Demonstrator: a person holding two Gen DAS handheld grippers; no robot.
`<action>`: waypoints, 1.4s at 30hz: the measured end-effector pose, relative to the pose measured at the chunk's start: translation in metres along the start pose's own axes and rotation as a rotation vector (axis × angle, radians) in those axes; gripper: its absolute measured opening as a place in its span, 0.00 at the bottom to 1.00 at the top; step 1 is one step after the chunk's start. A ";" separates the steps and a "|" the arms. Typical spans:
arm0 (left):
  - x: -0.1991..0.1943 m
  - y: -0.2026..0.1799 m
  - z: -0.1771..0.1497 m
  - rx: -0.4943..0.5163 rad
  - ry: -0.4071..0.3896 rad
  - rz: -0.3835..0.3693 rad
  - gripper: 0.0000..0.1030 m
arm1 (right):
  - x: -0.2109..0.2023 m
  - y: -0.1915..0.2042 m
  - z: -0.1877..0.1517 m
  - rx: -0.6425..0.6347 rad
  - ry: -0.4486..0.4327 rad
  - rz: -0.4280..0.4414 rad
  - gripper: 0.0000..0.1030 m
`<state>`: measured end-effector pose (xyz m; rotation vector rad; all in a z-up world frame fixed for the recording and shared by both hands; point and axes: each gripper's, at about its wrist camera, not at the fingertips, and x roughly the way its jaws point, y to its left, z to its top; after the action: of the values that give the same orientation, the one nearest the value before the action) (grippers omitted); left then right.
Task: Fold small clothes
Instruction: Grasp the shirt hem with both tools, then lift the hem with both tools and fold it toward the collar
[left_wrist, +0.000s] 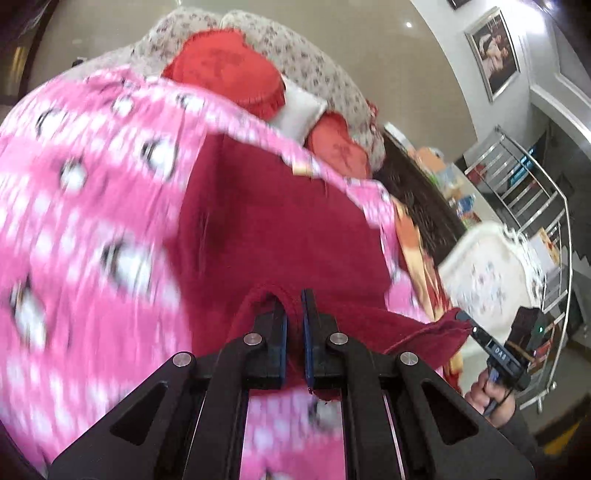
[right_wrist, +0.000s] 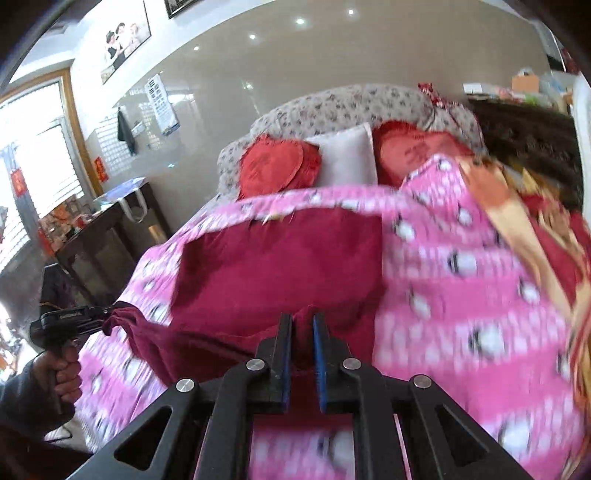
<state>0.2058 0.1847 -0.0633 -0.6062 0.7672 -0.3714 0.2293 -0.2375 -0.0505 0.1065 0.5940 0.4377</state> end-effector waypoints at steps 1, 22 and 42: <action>0.008 -0.003 0.015 0.005 -0.013 0.000 0.05 | 0.010 -0.001 0.012 -0.003 -0.008 -0.011 0.09; 0.116 0.029 0.141 0.093 -0.039 0.339 0.76 | 0.135 -0.027 0.099 0.099 -0.075 -0.030 0.48; 0.209 0.016 0.098 0.389 -0.107 0.422 0.76 | 0.261 -0.034 0.099 -0.033 0.239 -0.222 0.12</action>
<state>0.4199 0.1249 -0.1296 -0.0899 0.6758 -0.0910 0.4904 -0.1538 -0.1111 -0.0448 0.8239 0.2457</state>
